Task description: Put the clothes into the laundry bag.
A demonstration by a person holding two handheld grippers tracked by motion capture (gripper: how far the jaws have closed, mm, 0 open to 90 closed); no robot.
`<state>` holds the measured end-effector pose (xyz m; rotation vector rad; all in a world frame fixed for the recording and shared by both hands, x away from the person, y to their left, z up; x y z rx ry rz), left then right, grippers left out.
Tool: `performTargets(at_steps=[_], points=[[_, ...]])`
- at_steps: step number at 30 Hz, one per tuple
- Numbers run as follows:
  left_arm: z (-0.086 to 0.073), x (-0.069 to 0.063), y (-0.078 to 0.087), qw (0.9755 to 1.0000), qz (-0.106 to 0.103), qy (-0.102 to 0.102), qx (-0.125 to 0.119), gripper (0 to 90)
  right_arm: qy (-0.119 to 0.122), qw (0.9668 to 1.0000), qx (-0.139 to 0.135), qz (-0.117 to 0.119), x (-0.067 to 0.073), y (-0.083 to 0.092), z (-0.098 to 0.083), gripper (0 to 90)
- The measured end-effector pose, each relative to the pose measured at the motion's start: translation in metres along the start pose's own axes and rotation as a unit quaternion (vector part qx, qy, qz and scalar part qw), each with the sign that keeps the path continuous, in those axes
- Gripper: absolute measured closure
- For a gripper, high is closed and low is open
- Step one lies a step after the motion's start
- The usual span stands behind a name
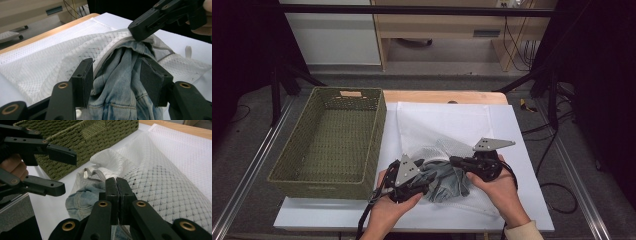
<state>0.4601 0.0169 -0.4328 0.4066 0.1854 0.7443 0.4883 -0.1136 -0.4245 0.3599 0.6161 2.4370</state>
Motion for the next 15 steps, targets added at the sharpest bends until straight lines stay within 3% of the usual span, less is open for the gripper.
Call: performTargets(at_steps=[3,6,15], points=[[-0.003,0.004,0.001,0.9999,0.008,0.008,-0.005,43.7,0.001,1.0,-0.001,-0.003,0.001,0.0,-0.006,89.1],[-0.006,0.01,0.005,0.9995,0.031,-0.001,-0.009,43.8,-0.003,1.0,-0.007,0.005,0.005,0.0,-0.012,89.1],[-0.018,0.014,0.016,0.9992,0.037,0.005,-0.012,44.3,-0.009,0.9997,-0.014,0.018,0.011,0.004,-0.023,89.1]])
Point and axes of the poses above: each handheld gripper's, and its own axes: y roughly backward along the jaws, z roughly out of its top, x roughly to its left, the point moved 9 cm from there along -y, roughly forward along the jaws, and after that the axes turned 5 degrees about y, right-handed, at the moved point
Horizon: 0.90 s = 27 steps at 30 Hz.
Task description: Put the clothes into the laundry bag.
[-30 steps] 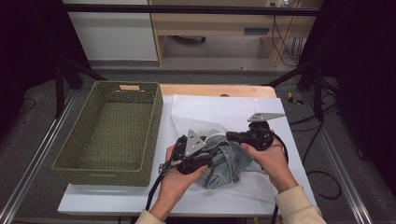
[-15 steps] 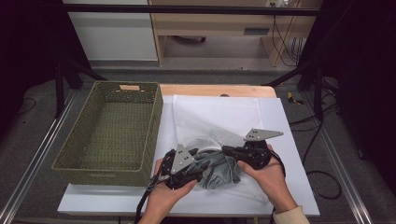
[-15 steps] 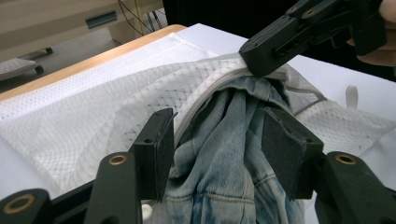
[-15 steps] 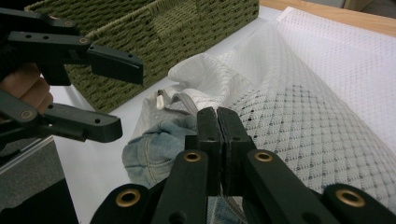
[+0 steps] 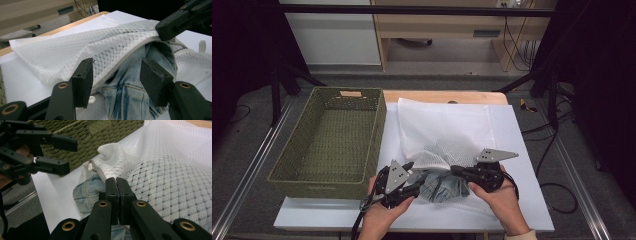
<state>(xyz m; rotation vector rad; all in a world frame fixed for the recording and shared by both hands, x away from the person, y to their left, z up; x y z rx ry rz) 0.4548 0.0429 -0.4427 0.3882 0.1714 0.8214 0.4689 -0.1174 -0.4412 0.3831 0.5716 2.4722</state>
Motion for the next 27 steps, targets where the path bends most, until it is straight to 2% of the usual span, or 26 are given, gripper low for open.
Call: performTargets(at_steps=[4,10,12,14,15,20,22,27], points=[[0.001,0.001,0.004,0.9999,0.002,0.01,-0.009,44.3,-0.003,1.0,-0.001,0.0,0.003,0.002,-0.006,89.0],[0.003,0.004,0.01,0.9999,0.005,0.003,-0.014,44.3,-0.012,0.9999,-0.002,0.002,0.003,0.001,-0.011,88.9],[0.002,0.005,0.012,0.9997,0.001,0.017,-0.017,44.8,-0.013,0.9999,0.0,0.002,0.004,-0.001,-0.014,88.7],[0.0,0.005,0.015,0.9999,-0.001,0.006,-0.012,44.8,-0.023,0.9997,-0.003,0.003,0.003,-0.001,-0.015,88.8],[-0.002,0.005,0.017,0.9999,0.0,0.0,-0.011,45.2,-0.022,0.9998,-0.002,0.002,0.002,-0.001,-0.015,88.8],[-0.005,-0.001,0.021,0.9998,-0.013,0.001,-0.012,48.5,-0.013,0.9999,-0.002,-0.004,0.002,0.001,-0.018,89.0],[-0.005,-0.002,0.023,0.9999,-0.012,-0.001,-0.012,49.5,-0.009,1.0,-0.001,-0.005,0.002,0.0,-0.019,89.0],[-0.009,-0.008,0.026,0.9996,-0.007,0.016,-0.024,58.3,0.01,0.9998,0.003,-0.018,0.004,-0.003,-0.018,89.1]])
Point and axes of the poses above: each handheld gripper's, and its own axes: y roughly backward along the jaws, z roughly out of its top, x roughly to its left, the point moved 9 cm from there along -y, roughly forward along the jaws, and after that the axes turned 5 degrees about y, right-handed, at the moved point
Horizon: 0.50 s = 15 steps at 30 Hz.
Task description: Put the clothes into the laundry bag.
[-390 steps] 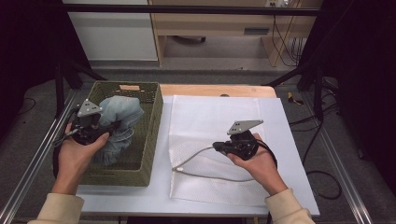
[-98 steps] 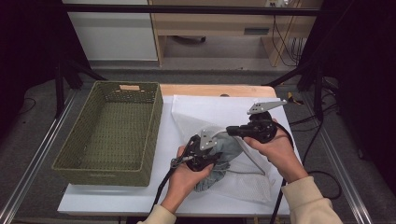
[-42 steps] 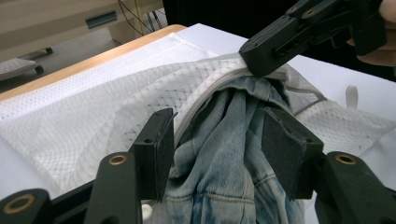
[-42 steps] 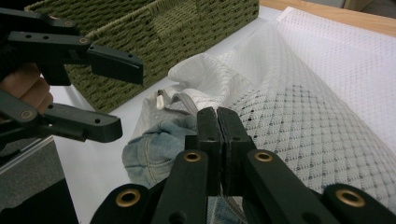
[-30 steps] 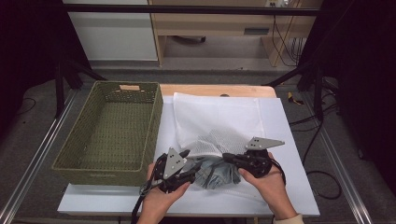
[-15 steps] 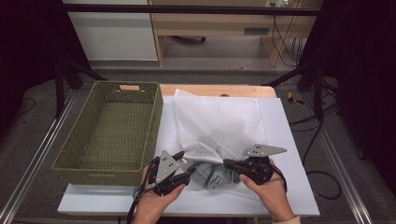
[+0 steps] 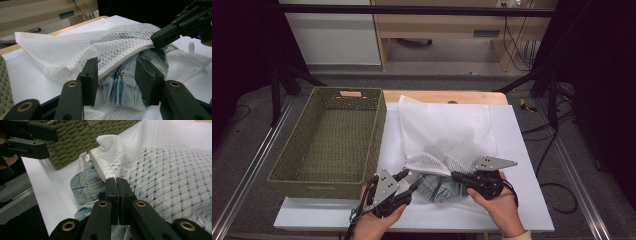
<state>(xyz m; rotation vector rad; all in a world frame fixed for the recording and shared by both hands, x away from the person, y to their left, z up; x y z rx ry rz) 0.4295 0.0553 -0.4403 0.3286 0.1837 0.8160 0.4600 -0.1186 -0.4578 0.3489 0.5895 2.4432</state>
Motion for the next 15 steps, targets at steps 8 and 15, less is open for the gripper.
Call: performTargets(at_steps=[8,15], points=[[-0.015,-0.02,-0.006,0.9992,-0.035,0.012,0.013,83.1,0.013,0.9998,0.003,-0.016,-0.002,-0.001,-0.003,89.0],[-0.031,-0.048,-0.018,0.9971,-0.065,0.001,0.039,90.0,0.014,0.9997,0.007,-0.017,-0.005,-0.004,-0.004,89.0]])
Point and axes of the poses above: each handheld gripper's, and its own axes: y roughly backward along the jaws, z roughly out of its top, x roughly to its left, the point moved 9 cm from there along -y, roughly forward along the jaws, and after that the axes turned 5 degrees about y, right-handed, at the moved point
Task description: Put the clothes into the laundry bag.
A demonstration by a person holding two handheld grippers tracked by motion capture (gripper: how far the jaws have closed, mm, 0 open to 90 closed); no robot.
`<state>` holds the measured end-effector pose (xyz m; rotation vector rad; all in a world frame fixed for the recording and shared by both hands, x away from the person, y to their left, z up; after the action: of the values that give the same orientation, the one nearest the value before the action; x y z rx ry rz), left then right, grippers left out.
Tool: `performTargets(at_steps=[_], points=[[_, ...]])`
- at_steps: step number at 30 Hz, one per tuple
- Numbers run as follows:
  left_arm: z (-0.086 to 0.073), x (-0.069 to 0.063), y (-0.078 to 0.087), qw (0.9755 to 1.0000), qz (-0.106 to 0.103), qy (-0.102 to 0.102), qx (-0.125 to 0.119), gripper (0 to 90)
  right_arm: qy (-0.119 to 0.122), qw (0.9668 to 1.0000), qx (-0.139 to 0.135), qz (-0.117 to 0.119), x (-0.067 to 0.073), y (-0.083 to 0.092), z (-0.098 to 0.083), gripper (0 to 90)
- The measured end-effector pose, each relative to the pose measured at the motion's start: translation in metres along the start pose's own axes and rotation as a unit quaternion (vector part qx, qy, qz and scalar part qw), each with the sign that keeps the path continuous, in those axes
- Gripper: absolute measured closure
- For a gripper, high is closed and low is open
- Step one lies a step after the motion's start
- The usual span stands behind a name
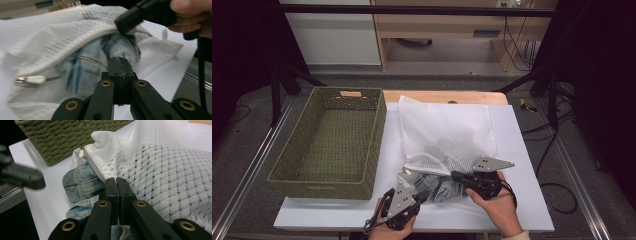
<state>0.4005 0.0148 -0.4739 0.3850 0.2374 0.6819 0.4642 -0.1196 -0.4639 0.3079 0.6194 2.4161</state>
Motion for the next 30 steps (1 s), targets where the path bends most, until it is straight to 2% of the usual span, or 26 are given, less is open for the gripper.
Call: performTargets(at_steps=[4,9,11,15,17,19,22,25,30], points=[[-0.007,-0.013,-0.009,0.9996,-0.015,-0.009,0.021,90.0,-0.002,1.0,-0.002,-0.002,-0.001,0.001,-0.001,89.0],[-0.021,-0.027,-0.022,0.998,-0.039,-0.009,0.05,90.0,-0.006,1.0,-0.003,-0.003,-0.003,0.002,-0.002,89.0],[-0.026,-0.029,-0.027,0.9973,-0.042,-0.007,0.059,90.0,-0.009,0.9999,-0.002,-0.004,-0.004,0.001,-0.002,89.0],[-0.031,-0.024,-0.035,0.9959,-0.036,0.0,0.082,90.0,-0.007,1.0,-0.001,-0.005,-0.003,0.0,-0.002,89.0],[-0.032,-0.02,-0.041,0.9935,-0.045,0.002,0.105,90.0,-0.005,1.0,-0.001,-0.006,-0.003,0.0,-0.002,89.0],[-0.029,-0.018,-0.046,0.9927,-0.048,0.004,0.111,90.0,-0.007,0.9999,0.0,-0.009,-0.002,0.001,-0.003,89.0],[-0.03,-0.018,-0.053,0.9912,-0.034,-0.017,0.127,90.0,-0.006,0.9999,-0.002,-0.012,-0.003,0.004,-0.002,89.0],[-0.029,-0.012,-0.058,0.9912,-0.019,-0.017,0.13,90.0,-0.003,1.0,-0.001,-0.009,-0.001,0.005,0.001,89.1],[-0.022,0.004,-0.061,0.9926,-0.001,-0.008,0.121,90.0,0.012,0.9999,-0.003,-0.004,0.007,0.005,0.008,89.1]])
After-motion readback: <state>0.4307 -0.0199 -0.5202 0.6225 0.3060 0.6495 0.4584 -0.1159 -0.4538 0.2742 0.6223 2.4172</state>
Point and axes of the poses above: each handheld gripper's, and its own axes: y roughly backward along the jaws, z roughly out of its top, x roughly to its left, the point moved 9 cm from there along -y, roughly forward along the jaws, and after that the axes turned 5 degrees about y, right-handed, at the moved point
